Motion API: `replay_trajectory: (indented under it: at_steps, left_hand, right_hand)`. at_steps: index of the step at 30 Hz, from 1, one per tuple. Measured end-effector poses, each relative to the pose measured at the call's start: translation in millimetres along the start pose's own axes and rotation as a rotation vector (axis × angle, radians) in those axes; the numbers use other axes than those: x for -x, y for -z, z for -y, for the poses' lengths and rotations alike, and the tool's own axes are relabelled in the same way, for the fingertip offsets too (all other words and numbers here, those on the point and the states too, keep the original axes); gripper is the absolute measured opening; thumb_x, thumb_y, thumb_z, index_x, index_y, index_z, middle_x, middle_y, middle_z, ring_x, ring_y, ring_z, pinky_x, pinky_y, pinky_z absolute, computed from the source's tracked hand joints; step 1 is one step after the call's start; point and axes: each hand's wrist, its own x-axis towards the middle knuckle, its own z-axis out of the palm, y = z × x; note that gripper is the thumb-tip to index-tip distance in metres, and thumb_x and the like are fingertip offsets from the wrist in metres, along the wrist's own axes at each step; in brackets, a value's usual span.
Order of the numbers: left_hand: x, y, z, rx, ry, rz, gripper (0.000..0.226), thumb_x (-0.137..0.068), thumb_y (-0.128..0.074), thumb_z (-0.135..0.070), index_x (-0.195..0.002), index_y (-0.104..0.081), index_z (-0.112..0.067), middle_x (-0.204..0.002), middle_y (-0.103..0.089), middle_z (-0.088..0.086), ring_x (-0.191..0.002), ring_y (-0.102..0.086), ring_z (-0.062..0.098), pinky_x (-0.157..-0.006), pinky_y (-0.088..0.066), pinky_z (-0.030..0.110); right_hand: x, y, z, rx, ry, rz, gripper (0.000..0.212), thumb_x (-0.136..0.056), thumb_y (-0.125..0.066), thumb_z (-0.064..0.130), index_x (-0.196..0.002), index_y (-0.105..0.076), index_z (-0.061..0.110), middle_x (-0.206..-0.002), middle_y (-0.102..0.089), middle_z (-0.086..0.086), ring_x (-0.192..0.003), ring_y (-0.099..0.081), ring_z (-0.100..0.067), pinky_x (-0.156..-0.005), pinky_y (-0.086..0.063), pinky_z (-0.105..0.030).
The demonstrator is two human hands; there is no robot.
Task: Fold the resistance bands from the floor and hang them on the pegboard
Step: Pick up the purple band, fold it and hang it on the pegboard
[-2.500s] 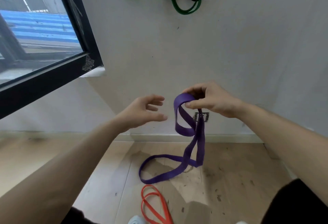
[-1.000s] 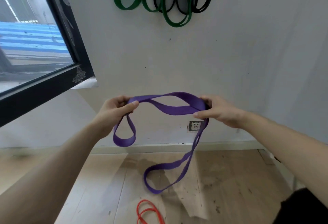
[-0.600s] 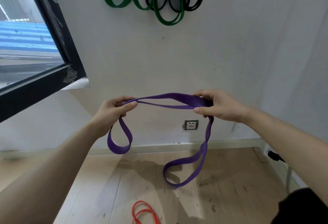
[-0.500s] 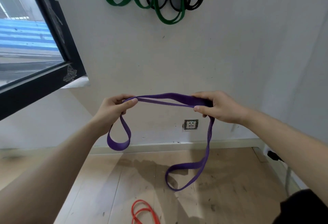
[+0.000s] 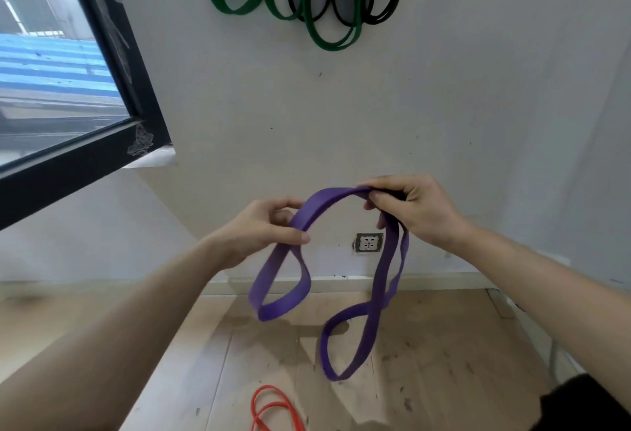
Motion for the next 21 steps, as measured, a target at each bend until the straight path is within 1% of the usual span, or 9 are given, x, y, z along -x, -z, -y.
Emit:
replay_trajectory:
  at_steps: [2,4,6,8,11,13,14,17,21]
  left_hand:
    - [-2.7,-20.2,-13.7,0.093,-0.037,0.004,0.045,-0.083,-0.079,-0.003,-0.125,-0.064,-0.013,-0.081,-0.068,0.007,-0.080,-0.066,0.018,-0.081,-0.056,0.028]
    - [-7.2,-35.8,-21.9,0.170,-0.052,-0.030,0.047,-0.081,-0.082,-0.012,-0.125,-0.065,-0.013,-0.081,-0.066,0.007,-0.078,-0.067,0.018,-0.081,-0.057,0.030]
    - [-10.2,-45.2,-25.9,0.208,-0.039,-0.087,0.042,-0.081,-0.084,-0.016,-0.120,-0.069,-0.012,-0.082,-0.065,0.005,-0.077,-0.065,0.019,-0.085,-0.056,0.035]
    - [-11.8,-48.9,-26.7,0.211,-0.050,-0.134,0.030,-0.084,-0.081,-0.017,-0.112,-0.074,-0.010,-0.083,-0.068,0.002,-0.077,-0.064,0.015,-0.082,-0.056,0.032]
    - [-11.3,-48.9,-29.3,0.176,-0.098,-0.168,0.026,-0.085,-0.079,-0.017,-0.109,-0.075,-0.009,-0.091,-0.074,0.006,-0.085,-0.068,0.012,-0.081,-0.056,0.025]
    - [-10.4,-48.7,-31.2,0.157,-0.122,-0.180,0.027,-0.083,-0.080,-0.016,-0.109,-0.075,-0.010,-0.097,-0.075,0.012,-0.088,-0.069,0.014,-0.081,-0.057,0.024]
    - [-9.6,-49.1,-31.9,0.148,-0.129,-0.185,0.028,-0.082,-0.081,-0.015,-0.109,-0.075,-0.009,-0.098,-0.075,0.013,-0.088,-0.070,0.014,-0.080,-0.056,0.023]
    - [-7.4,-49.2,-33.8,0.163,-0.132,-0.202,0.029,-0.084,-0.080,-0.012,-0.112,-0.075,-0.008,-0.092,-0.074,0.004,-0.082,-0.069,0.008,-0.077,-0.054,0.019]
    - [-5.5,-44.3,-35.0,0.215,-0.147,-0.232,0.027,-0.085,-0.077,-0.008,-0.111,-0.074,-0.006,-0.092,-0.073,0.003,-0.078,-0.068,0.007,-0.076,-0.053,0.019]
  right_hand:
    - [1.3,-8.1,3.3,0.008,0.013,0.023,0.027,-0.097,-0.061,0.006,-0.111,-0.075,0.023,-0.090,-0.075,-0.012,-0.060,-0.069,-0.024,-0.061,-0.062,-0.038]
    - [2.8,-15.6,3.5,0.039,0.053,0.063,0.027,-0.096,-0.062,0.006,-0.111,-0.076,0.024,-0.092,-0.075,-0.007,-0.063,-0.070,-0.021,-0.063,-0.062,-0.041]
    - [4.3,-20.0,3.0,0.032,0.085,0.100,0.026,-0.095,-0.064,0.007,-0.114,-0.076,0.022,-0.097,-0.077,-0.001,-0.070,-0.071,-0.020,-0.066,-0.061,-0.037]
    - [5.3,-19.0,2.6,0.026,0.083,0.149,0.029,-0.093,-0.069,0.011,-0.121,-0.072,0.020,-0.101,-0.076,-0.002,-0.081,-0.072,-0.023,-0.073,-0.061,-0.036]
    - [6.9,-13.4,1.0,0.019,-0.021,0.246,0.062,-0.085,-0.079,0.017,-0.140,-0.054,0.025,-0.103,-0.073,-0.005,-0.095,-0.073,-0.022,-0.089,-0.059,-0.041]
    - [8.9,-12.1,-2.2,-0.079,-0.127,0.337,0.071,-0.081,-0.082,0.013,-0.143,-0.049,0.026,-0.109,-0.072,-0.010,-0.103,-0.071,-0.025,-0.096,-0.056,-0.043]
    - [9.7,-12.3,-5.1,-0.112,-0.169,0.381,0.068,-0.081,-0.081,0.011,-0.140,-0.052,0.027,-0.113,-0.071,-0.011,-0.107,-0.070,-0.027,-0.096,-0.056,-0.045]
    - [11.6,-13.1,-16.1,-0.154,-0.248,0.487,0.050,-0.085,-0.079,0.014,-0.130,-0.062,0.027,-0.121,-0.069,-0.009,-0.110,-0.068,-0.031,-0.095,-0.057,-0.047]
    - [13.9,-17.7,-23.8,-0.172,-0.331,0.495,0.040,-0.088,-0.075,0.017,-0.125,-0.064,0.028,-0.121,-0.068,-0.008,-0.109,-0.068,-0.027,-0.092,-0.058,-0.042]
